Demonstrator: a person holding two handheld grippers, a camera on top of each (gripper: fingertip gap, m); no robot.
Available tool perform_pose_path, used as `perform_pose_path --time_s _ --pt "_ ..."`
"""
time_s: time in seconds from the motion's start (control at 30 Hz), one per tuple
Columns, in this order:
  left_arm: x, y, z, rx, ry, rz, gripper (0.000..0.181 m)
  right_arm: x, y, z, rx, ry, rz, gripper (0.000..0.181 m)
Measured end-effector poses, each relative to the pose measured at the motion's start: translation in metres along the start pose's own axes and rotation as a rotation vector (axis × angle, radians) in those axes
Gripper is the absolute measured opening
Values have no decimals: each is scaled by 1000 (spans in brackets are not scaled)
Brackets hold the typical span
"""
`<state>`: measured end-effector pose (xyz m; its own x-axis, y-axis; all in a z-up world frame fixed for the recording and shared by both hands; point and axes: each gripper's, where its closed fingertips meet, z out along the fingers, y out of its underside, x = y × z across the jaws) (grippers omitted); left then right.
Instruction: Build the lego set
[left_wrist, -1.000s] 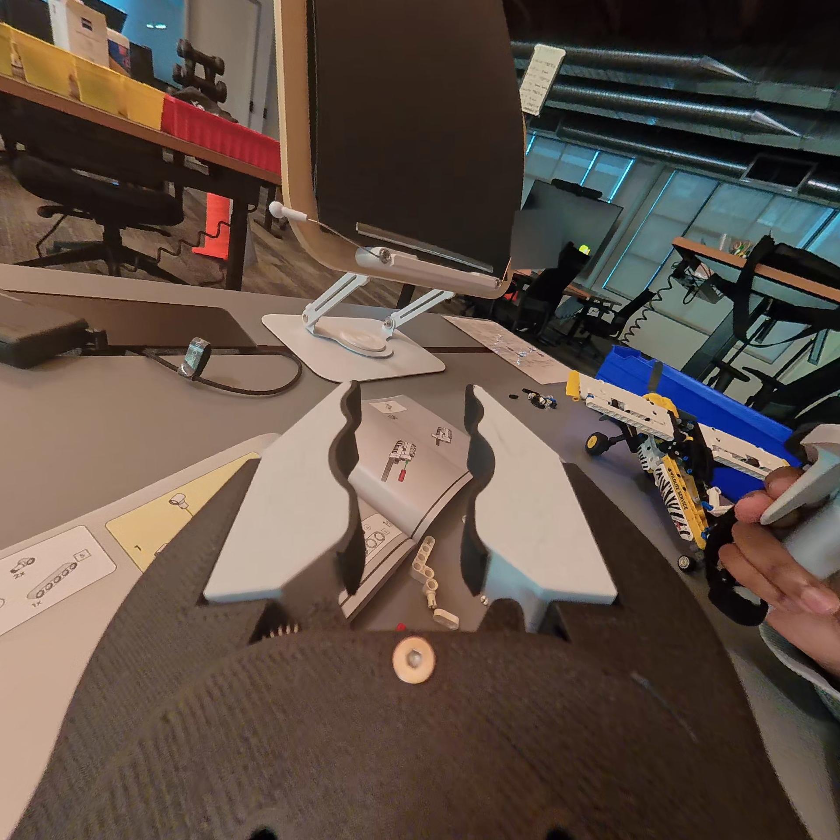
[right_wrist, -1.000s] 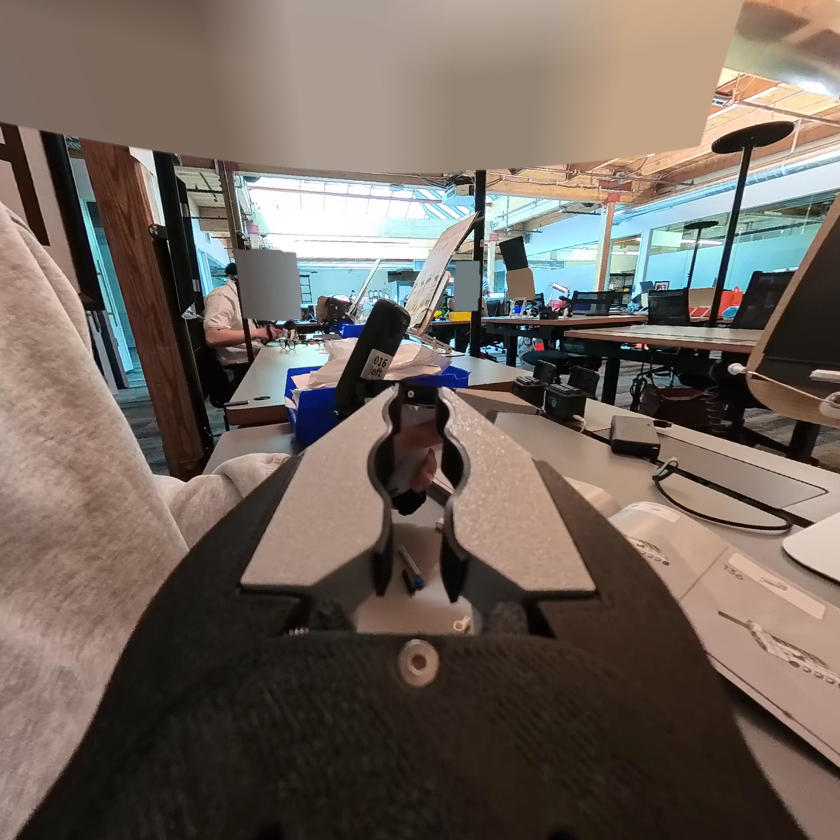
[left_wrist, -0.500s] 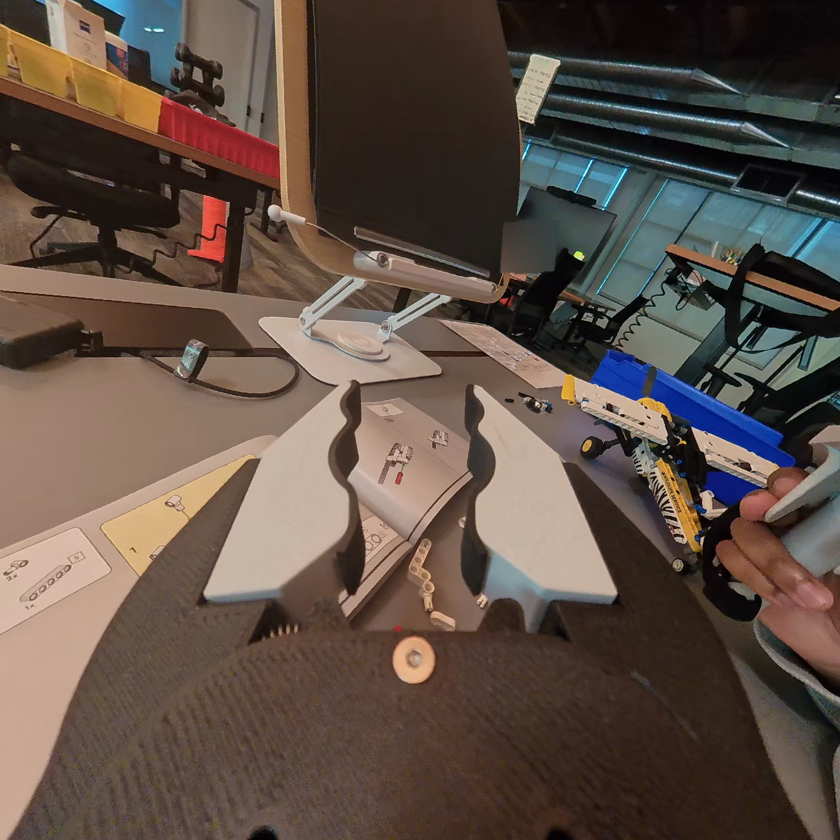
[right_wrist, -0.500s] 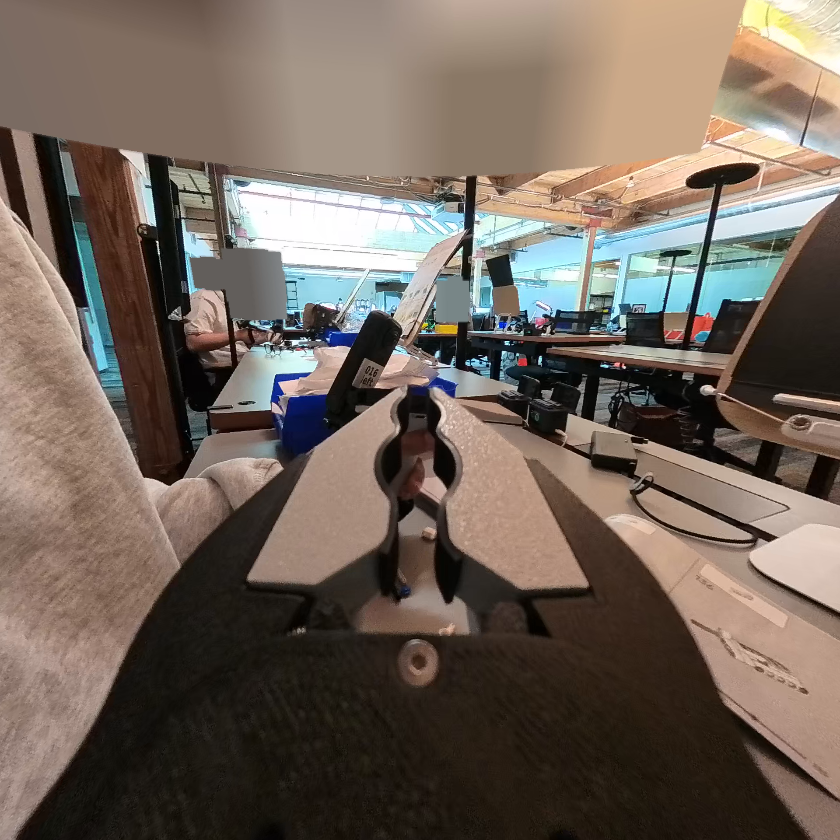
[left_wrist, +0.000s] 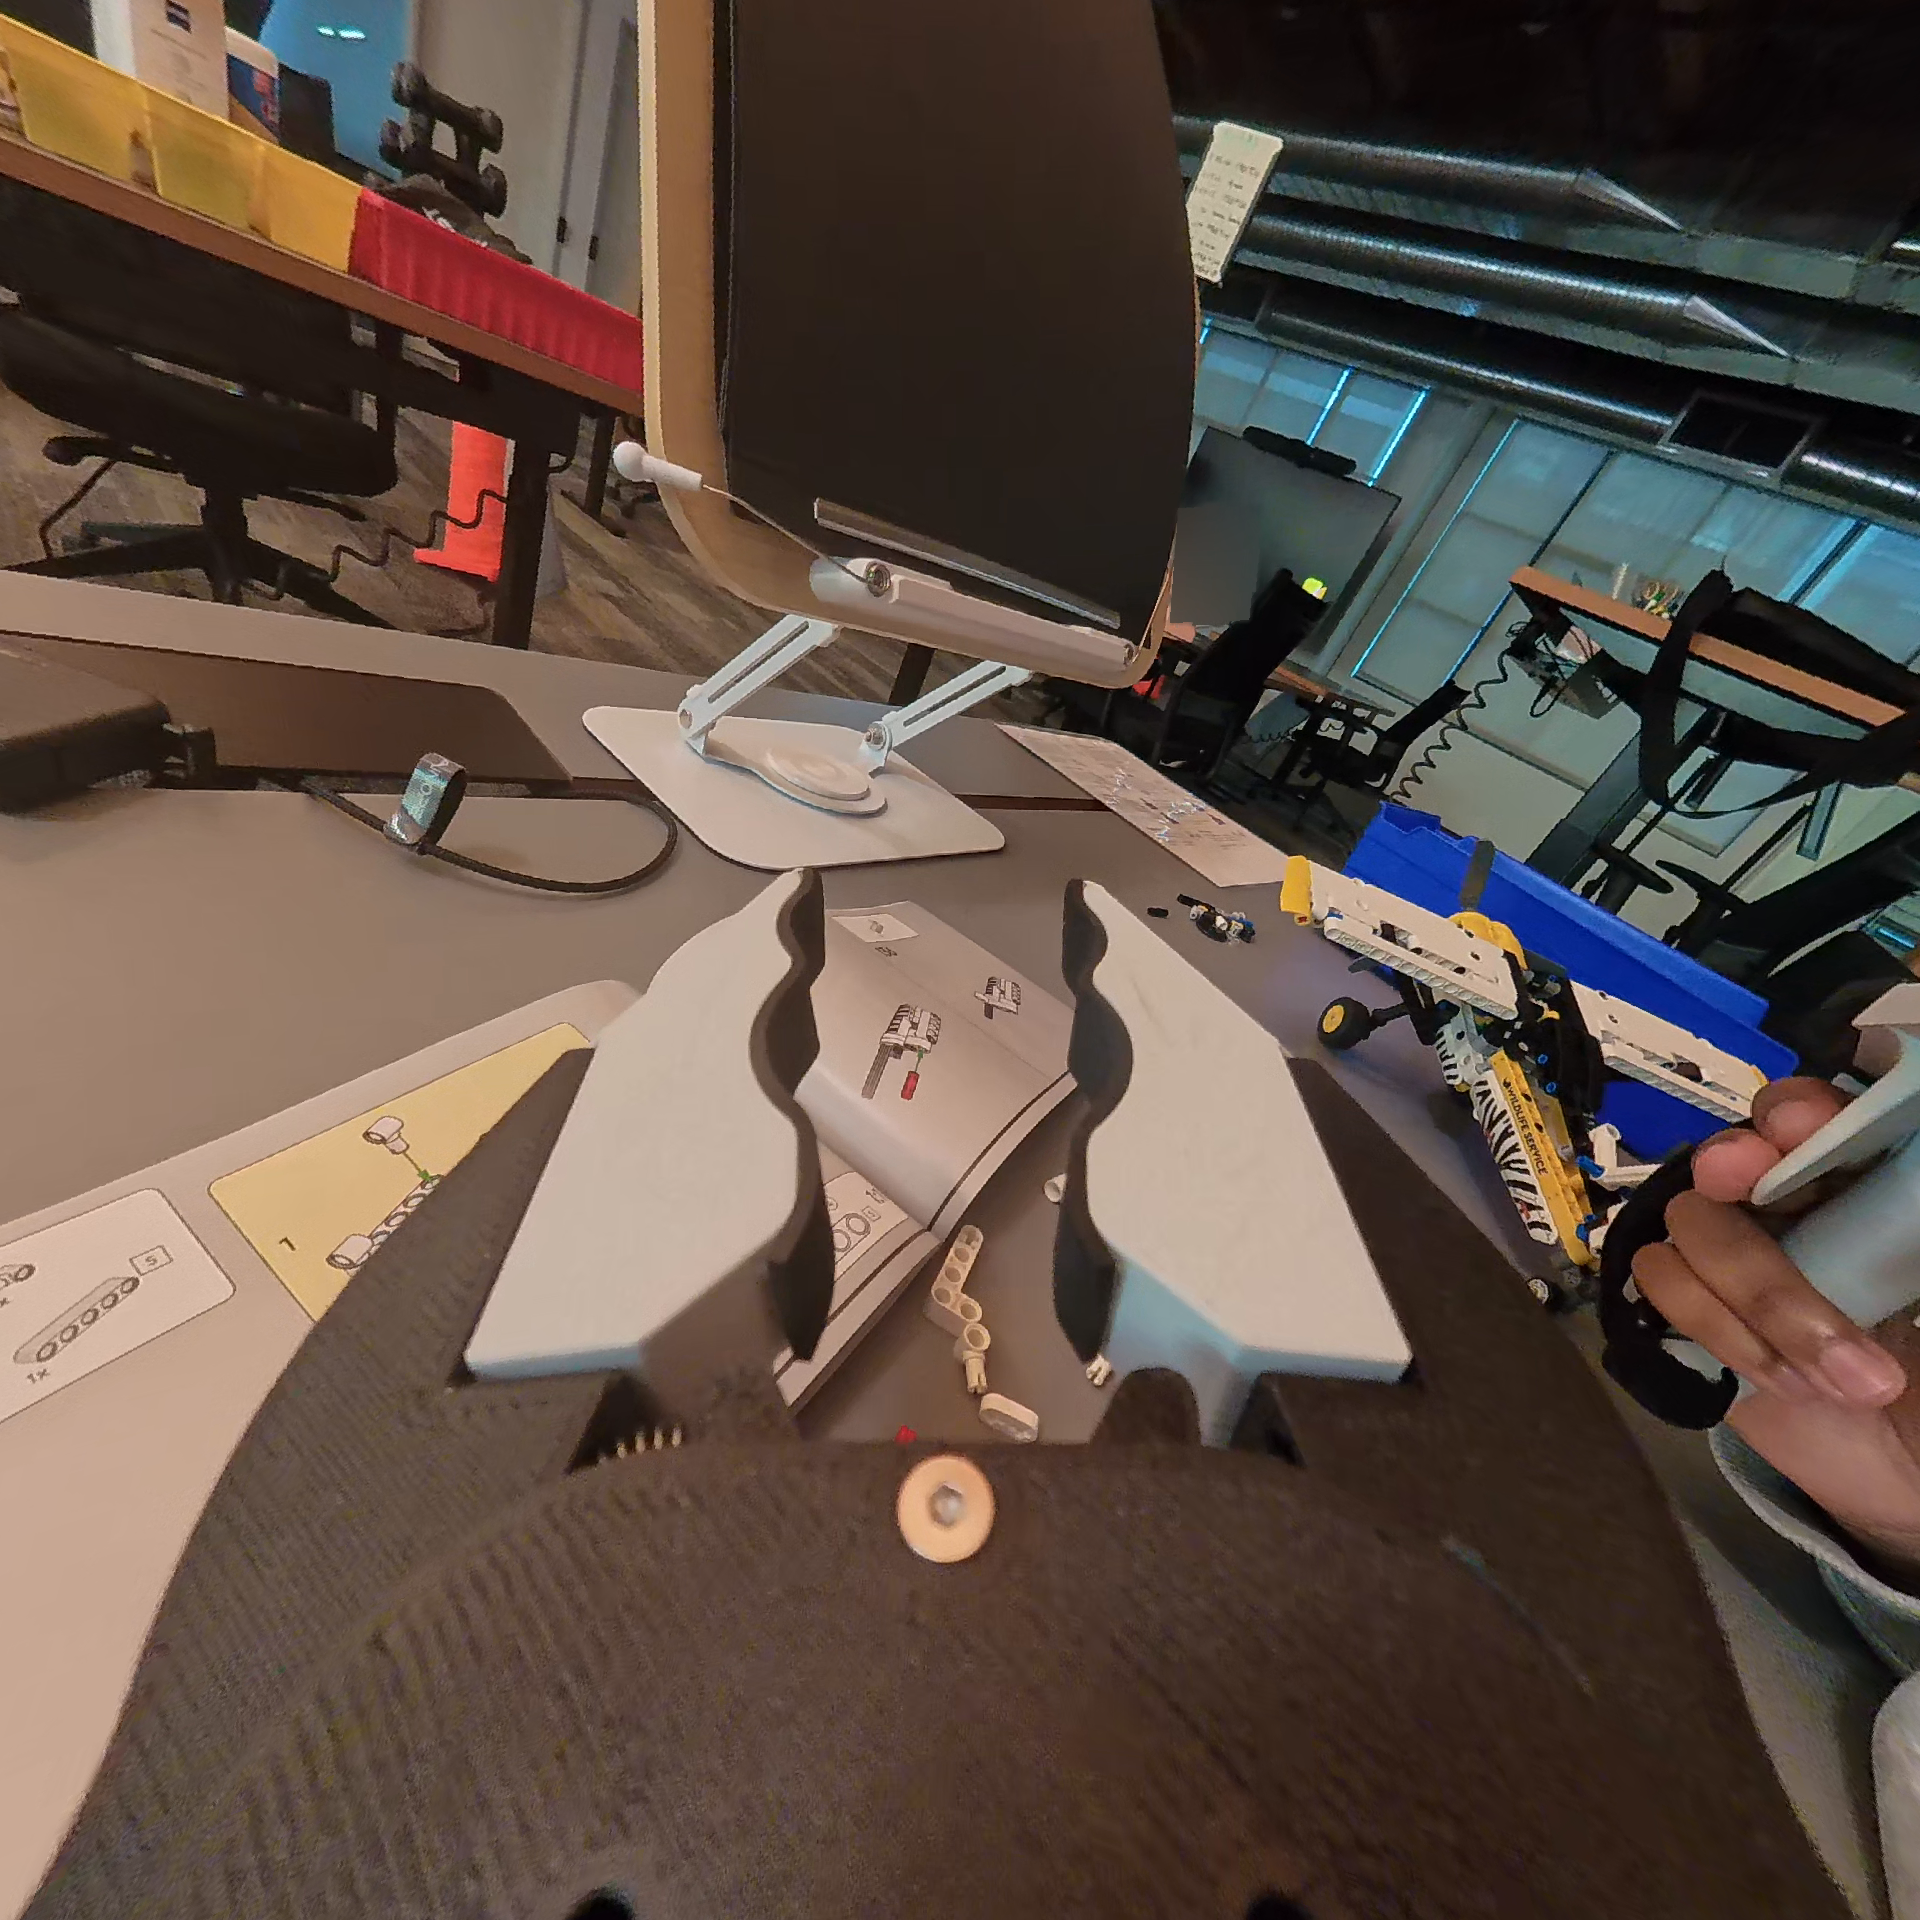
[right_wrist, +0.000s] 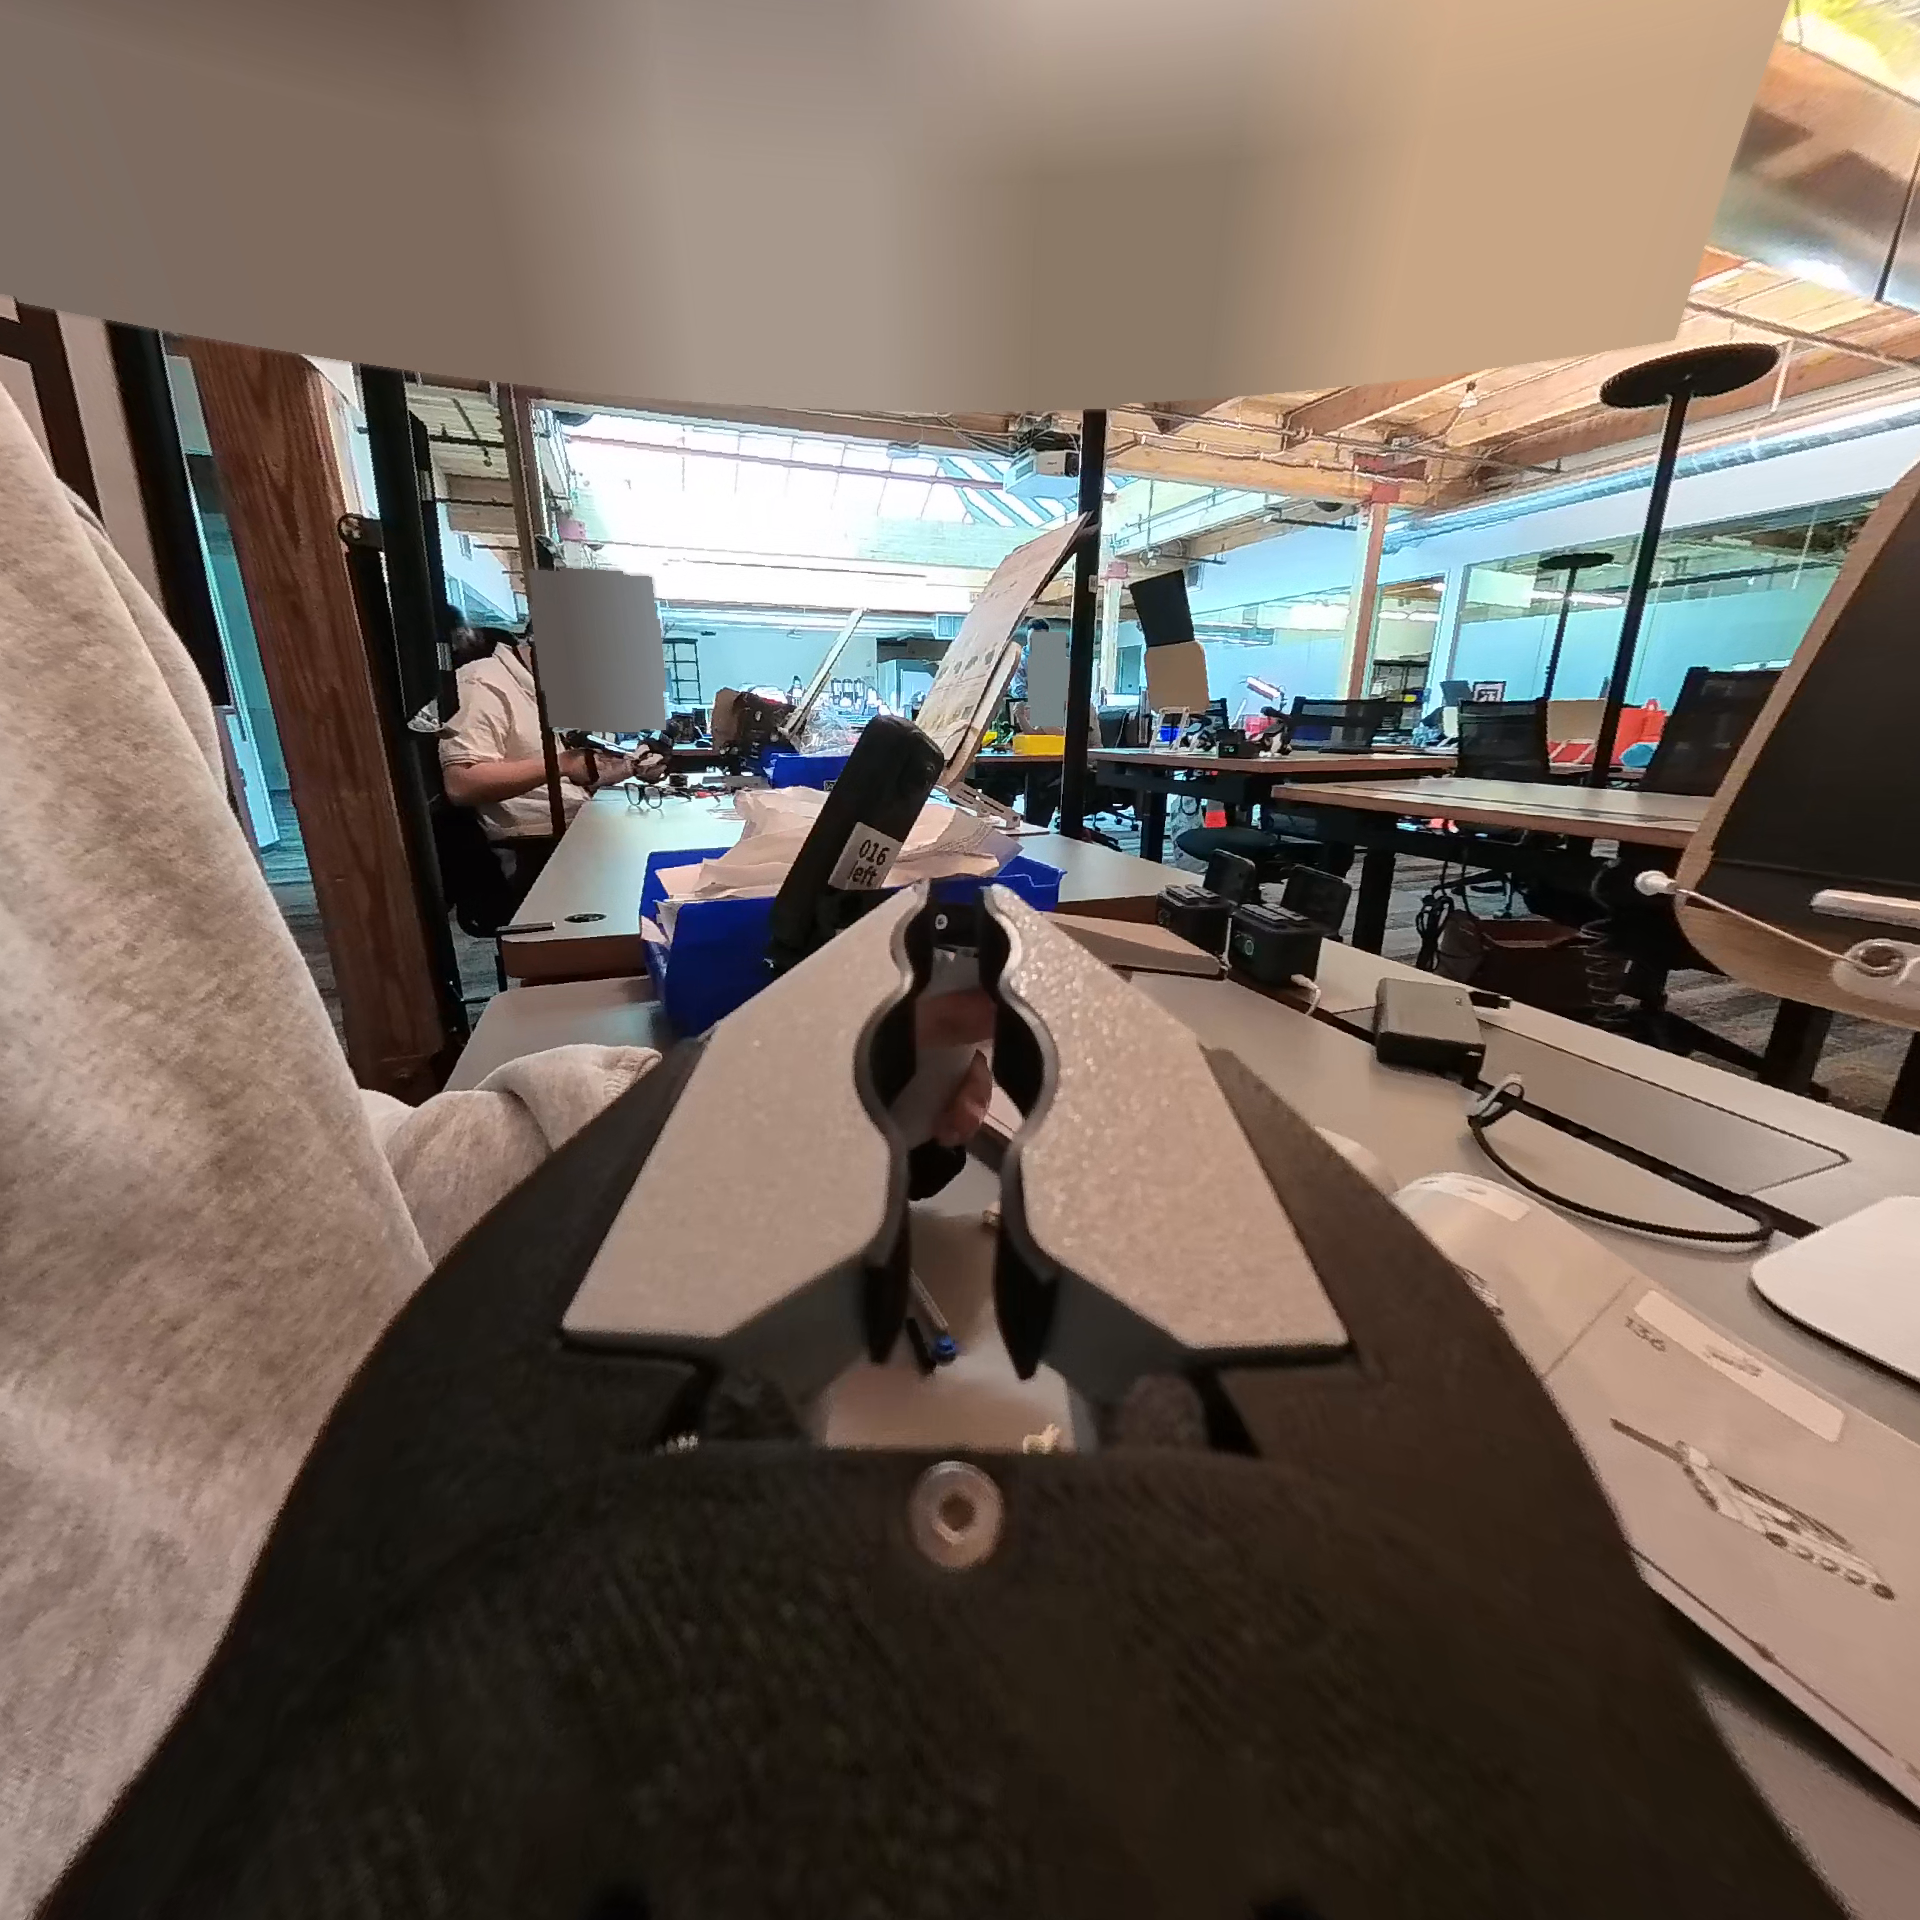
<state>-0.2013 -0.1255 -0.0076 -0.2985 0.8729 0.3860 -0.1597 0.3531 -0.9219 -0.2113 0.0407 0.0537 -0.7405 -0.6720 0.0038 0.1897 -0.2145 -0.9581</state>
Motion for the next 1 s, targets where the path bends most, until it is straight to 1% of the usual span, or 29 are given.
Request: perform_pose_path --time_s 0.73,0.77,0.87,1.0 --pt "-2 -2 -2 0 -12 8 45 -2 0 1 -2 -1 -16 5" --pt "-4 -2 -4 -12 -25 22 45 -2 0 1 -3 -1 -18 5" --pt "-22 -9 -18 -62 -114 93 34 -3 0 1 -7 0 -31 5" --pt "-39 -28 -43 -16 -191 160 27 -5 -1 1 -1 -2 -33 5"
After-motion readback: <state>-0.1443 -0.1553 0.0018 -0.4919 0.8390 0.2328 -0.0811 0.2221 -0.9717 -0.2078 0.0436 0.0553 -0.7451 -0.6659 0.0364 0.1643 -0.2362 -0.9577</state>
